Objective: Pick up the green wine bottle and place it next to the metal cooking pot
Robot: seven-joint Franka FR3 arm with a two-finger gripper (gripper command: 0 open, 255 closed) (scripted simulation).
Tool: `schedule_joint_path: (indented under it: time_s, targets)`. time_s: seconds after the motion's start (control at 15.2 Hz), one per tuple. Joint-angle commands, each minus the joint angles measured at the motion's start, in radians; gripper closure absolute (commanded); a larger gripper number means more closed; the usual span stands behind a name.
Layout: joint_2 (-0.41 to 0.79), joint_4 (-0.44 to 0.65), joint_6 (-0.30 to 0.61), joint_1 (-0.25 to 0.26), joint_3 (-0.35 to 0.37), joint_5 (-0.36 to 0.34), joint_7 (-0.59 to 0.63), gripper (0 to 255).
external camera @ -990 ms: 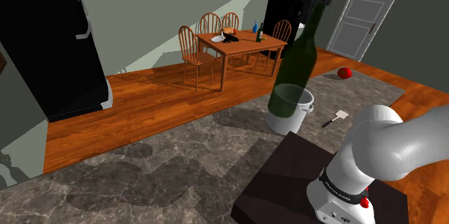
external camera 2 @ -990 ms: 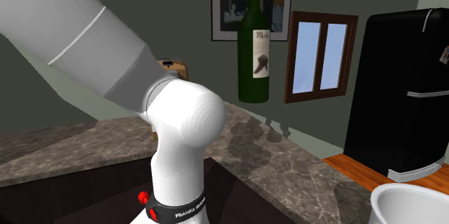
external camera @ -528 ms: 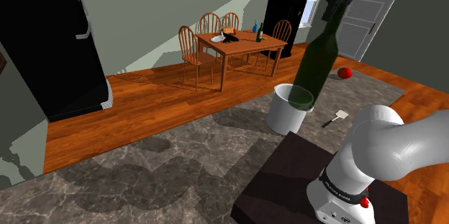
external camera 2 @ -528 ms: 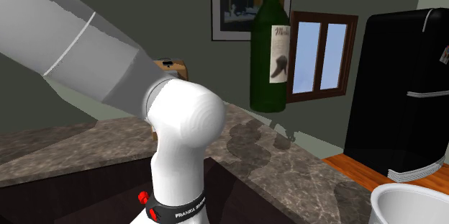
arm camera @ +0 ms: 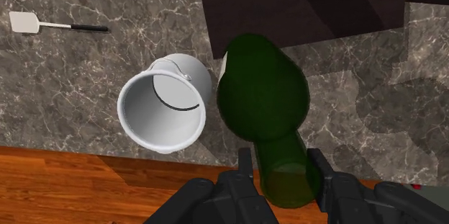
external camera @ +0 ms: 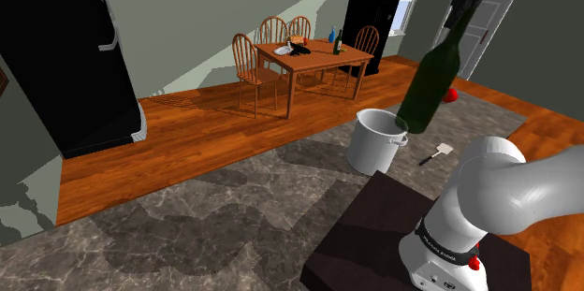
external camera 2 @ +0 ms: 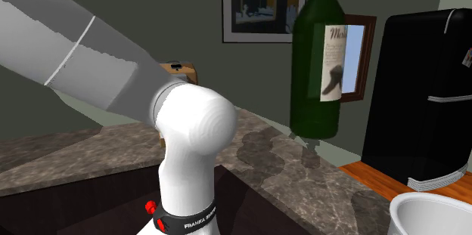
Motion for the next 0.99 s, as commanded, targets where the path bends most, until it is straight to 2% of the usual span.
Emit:
schedule_joint_path:
  time_s: [0.0,0.46,0.92]
  targets:
    - [-0.003,0.020,-0.013,0.000,-0.041,-0.033,-0.047,255]
    - [0.022,0.114,-0.031,0.015,-0.204,-0.148,-0.217,255]
    - [0.086,0.262,-0.037,0.066,-0.387,-0.244,-0.394,255]
